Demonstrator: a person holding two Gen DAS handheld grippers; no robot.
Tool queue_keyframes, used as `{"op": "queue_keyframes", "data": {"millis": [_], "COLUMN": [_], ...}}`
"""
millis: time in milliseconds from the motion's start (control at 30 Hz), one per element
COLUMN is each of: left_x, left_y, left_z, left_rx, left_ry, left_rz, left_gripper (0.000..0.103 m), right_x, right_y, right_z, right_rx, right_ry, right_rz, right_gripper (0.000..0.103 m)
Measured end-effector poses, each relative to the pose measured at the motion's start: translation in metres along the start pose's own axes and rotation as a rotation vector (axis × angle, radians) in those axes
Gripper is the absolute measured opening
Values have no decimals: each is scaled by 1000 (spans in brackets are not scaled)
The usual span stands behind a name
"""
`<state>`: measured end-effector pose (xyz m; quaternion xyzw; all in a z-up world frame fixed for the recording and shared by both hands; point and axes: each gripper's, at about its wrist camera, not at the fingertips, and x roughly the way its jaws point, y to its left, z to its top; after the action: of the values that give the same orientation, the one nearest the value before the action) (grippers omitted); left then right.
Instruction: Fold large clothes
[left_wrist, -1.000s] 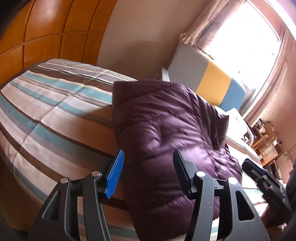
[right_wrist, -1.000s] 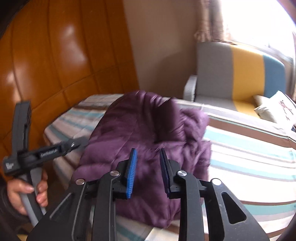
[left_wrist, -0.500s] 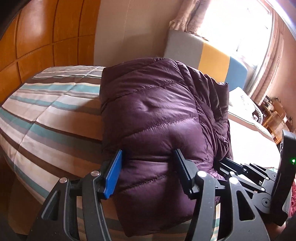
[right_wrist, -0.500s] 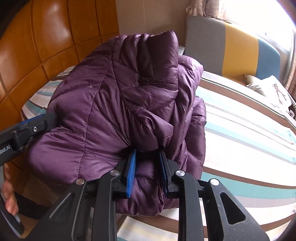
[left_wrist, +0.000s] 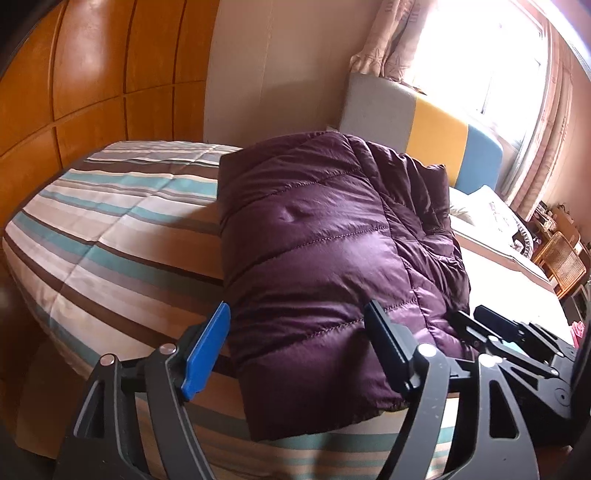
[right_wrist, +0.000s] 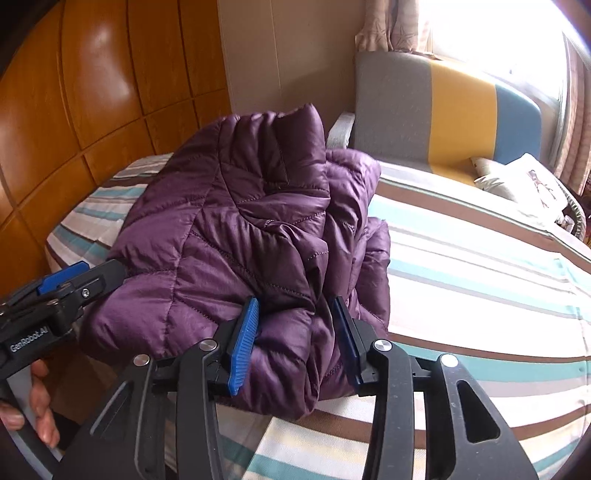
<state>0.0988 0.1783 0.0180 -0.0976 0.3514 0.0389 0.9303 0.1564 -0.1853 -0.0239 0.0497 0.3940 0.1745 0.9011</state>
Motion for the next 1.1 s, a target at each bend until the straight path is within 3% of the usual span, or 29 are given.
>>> {"op": "queue_keyframes", "data": {"millis": [267, 300, 433, 500, 600, 900, 1100], "left_x": [-22, -24, -31, -34, -38, -36, -39], "left_y": [6, 7, 11, 14, 19, 12, 15], "left_z": [-3, -3, -8, -12, -16, -23, -23], "left_rx": [-9, -10, -24, -37, -58, -6, -30], "left_ry": [-46, -49, -57, -64, -64, -29, -33], "left_rz": [42, 46, 60, 72, 77, 136, 156], "left_gripper": [86, 87, 97, 101, 101, 101, 101], "right_x": [-23, -25, -37, -39, -42, -41, -43], "right_y": [15, 17, 24, 25, 24, 25, 20], "right_z": [-5, -7, -10, -8, -6, -15, -15], "right_rx": [-28, -33, -58, -47, -9, 32, 56], "right_ry": [-28, -29, -50, -38, -37, -4, -5], "right_rz": [-64, -78, -136, -173, -183, -190, -194], "right_gripper": [43, 55, 64, 83, 90, 93, 93]}}
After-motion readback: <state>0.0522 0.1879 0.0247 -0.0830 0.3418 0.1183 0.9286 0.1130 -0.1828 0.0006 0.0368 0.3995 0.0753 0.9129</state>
